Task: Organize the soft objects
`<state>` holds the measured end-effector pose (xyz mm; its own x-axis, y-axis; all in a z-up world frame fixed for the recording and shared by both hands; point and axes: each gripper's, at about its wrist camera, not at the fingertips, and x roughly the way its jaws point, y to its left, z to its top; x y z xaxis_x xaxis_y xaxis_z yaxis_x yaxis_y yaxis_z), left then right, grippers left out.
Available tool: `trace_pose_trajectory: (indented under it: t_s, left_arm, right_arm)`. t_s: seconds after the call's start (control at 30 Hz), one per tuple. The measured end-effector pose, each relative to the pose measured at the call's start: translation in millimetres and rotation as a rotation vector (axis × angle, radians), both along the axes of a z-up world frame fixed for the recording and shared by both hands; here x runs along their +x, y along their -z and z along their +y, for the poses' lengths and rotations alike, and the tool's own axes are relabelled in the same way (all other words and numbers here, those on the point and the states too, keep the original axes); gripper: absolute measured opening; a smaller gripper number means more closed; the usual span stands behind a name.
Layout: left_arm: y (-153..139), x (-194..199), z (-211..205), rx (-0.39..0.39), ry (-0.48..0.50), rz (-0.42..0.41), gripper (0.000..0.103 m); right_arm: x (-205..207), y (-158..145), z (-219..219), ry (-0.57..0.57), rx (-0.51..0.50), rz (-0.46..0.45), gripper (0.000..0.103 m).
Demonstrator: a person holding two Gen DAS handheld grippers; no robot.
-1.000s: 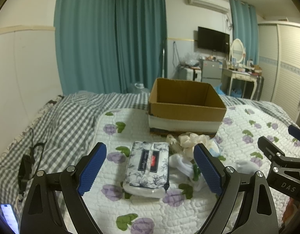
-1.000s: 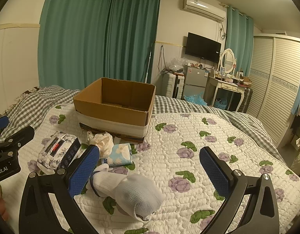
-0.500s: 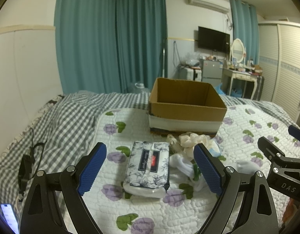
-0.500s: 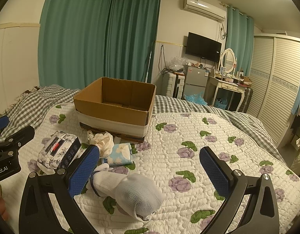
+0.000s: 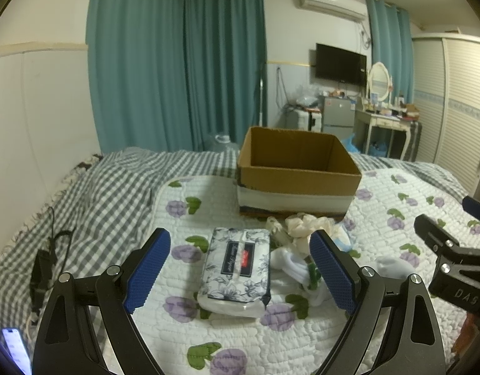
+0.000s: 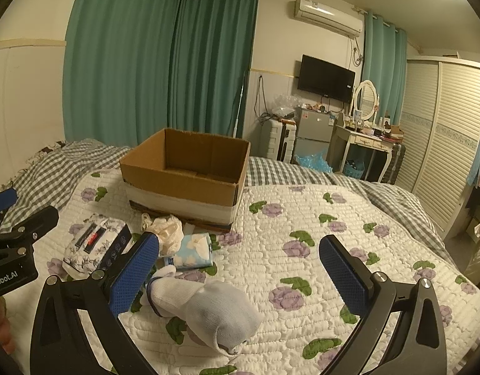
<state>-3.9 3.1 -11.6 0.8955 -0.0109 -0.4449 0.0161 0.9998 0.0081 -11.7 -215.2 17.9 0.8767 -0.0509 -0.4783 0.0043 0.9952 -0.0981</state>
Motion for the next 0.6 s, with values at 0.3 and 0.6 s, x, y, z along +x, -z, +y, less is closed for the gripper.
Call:
trace_pose_trajectory:
  t_s: [0.3,0.6]
  left_arm:
    - [12,5,-3,0.000,0.017,0.058,0.092]
    - [44,14,2,-0.021,0.023,0.188,0.092]
  right_arm:
    - [12,20,-16,-0.006,0.006,0.101,0.103]
    - [31,89,-8,-0.055,0.015,0.323,0.103]
